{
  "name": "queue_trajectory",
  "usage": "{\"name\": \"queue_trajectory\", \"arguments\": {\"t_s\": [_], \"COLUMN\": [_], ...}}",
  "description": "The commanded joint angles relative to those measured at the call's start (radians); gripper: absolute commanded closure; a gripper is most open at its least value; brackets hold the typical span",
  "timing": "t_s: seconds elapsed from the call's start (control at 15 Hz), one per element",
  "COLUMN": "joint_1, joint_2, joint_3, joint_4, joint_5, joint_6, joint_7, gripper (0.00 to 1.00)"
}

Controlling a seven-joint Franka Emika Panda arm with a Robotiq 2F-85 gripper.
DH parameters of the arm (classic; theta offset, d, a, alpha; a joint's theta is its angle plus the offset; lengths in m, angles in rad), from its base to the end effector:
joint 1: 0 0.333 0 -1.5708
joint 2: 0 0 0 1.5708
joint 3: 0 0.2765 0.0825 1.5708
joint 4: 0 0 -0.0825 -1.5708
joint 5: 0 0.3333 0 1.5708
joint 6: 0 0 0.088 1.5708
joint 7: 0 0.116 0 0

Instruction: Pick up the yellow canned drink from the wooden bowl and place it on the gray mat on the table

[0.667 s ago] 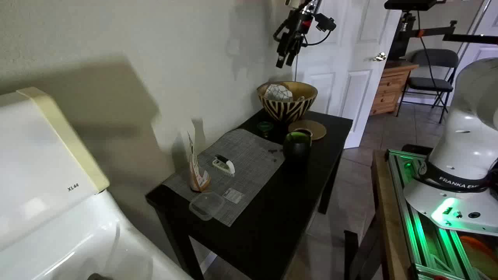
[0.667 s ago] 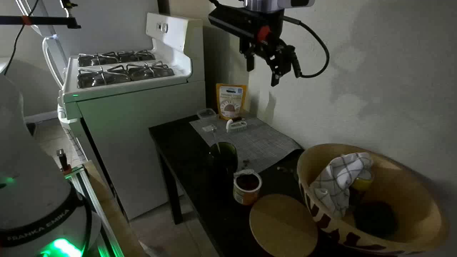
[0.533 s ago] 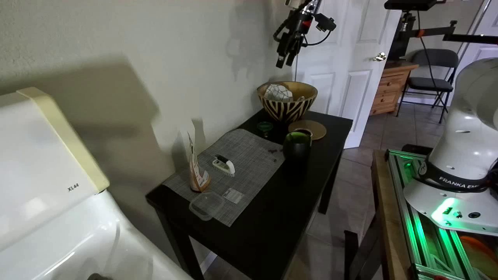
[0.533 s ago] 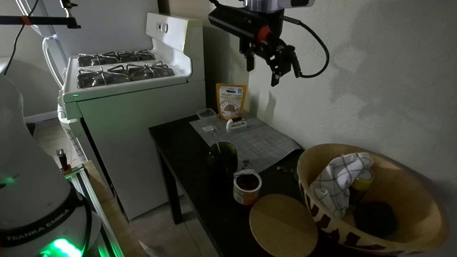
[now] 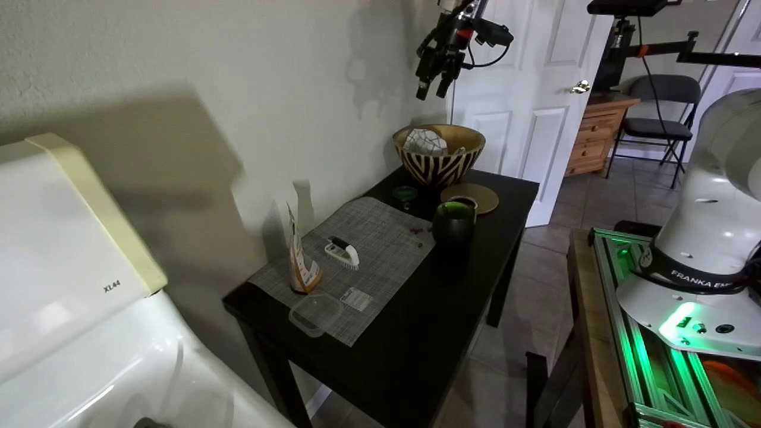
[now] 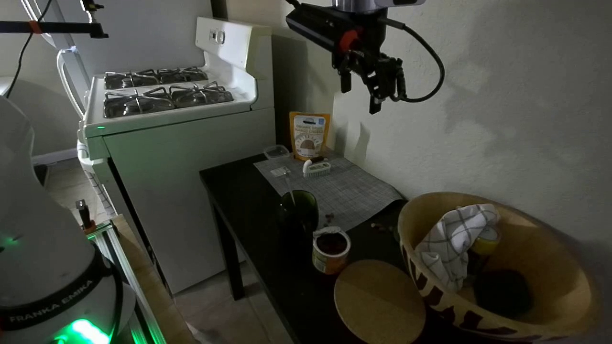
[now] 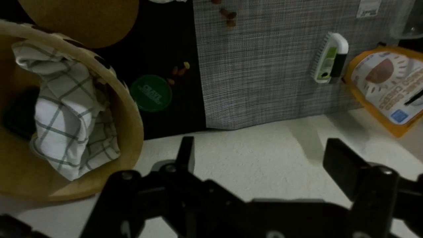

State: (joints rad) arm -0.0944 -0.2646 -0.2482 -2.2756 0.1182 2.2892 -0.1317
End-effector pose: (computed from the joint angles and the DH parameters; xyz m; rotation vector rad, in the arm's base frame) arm 0.4344 -0.1561 0.4633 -2.9827 0.4161 -0.4530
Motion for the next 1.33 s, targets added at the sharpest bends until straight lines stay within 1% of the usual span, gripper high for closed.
{"name": "queue_trajectory", "arguments": {"t_s": [0.0, 0.13, 0.33, 0.4, 0.53, 0.6, 0.8, 1.0, 1.07, 1.13, 1.27], "joint_1": [-0.073, -0.111, -0.171, -0.192, -0.231, -0.249, -0.278, -0.291, -0.291, -0.284, -0.284], "joint_2": [0.083, 0.116, 0.192, 0.22, 0.286, 0.327, 0.445, 0.535, 0.556, 0.495, 0.539], "joint_3": [0.036, 0.031, -0.003, -0.022, -0.061, -0.083, -0.125, -0.157, -0.162, -0.159, -0.166], "joint_4": [0.072, 0.094, 0.149, 0.176, 0.218, 0.25, 0.363, 0.438, 0.466, 0.396, 0.436], "joint_5": [-0.076, -0.132, -0.197, -0.209, -0.223, -0.217, -0.168, -0.157, -0.143, -0.171, -0.161], "joint_6": [0.003, -0.002, -0.026, -0.05, -0.052, -0.031, -0.055, -0.031, -0.053, -0.021, -0.02], "joint_7": [0.188, 0.273, 0.352, 0.362, 0.389, 0.406, 0.48, 0.602, 0.645, 0.572, 0.617], "gripper": [0.0, 0.0, 0.0, 0.0, 0.0, 0.0, 0.0, 0.0, 0.0, 0.0, 0.0]}}
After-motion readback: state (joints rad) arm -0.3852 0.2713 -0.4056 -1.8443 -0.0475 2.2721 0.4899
